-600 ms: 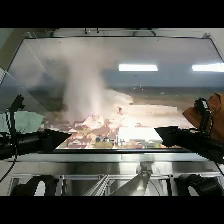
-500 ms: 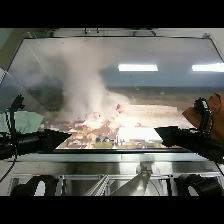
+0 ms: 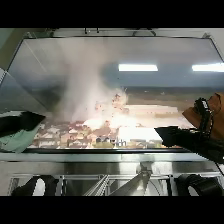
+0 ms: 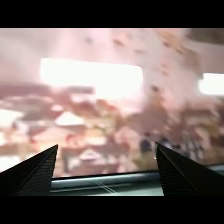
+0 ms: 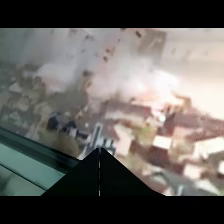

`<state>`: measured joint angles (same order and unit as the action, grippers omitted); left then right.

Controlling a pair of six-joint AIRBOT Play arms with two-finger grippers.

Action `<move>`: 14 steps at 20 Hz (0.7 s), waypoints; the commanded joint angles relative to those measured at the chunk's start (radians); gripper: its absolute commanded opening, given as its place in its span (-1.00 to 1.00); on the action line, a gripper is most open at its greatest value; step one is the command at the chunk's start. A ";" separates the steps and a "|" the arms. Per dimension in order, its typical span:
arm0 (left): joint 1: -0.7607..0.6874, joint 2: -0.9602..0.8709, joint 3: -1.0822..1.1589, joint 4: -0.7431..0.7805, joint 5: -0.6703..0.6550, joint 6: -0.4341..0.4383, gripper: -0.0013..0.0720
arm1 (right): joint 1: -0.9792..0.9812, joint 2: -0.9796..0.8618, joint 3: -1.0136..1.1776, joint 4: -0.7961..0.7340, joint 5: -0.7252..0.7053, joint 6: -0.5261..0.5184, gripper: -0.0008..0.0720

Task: Fold the shirts.

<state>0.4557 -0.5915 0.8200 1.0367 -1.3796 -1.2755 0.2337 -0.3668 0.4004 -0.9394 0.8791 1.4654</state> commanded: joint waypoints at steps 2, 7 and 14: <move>0.236 -0.218 0.132 0.304 0.020 -0.117 0.98 | 0.001 0.001 0.000 0.000 0.000 0.000 -0.92; 0.370 -0.438 0.132 0.332 -0.032 -0.124 0.98 | 0.001 0.001 0.000 0.000 0.000 0.000 -0.92; 0.402 -0.704 0.132 0.323 -0.030 -0.051 0.98 | 0.001 0.001 0.000 0.000 0.000 0.000 -0.92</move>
<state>0.8452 -1.1961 0.9504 1.3548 -1.4059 -1.3521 0.2337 -0.3668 0.4004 -0.9390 0.8791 1.4654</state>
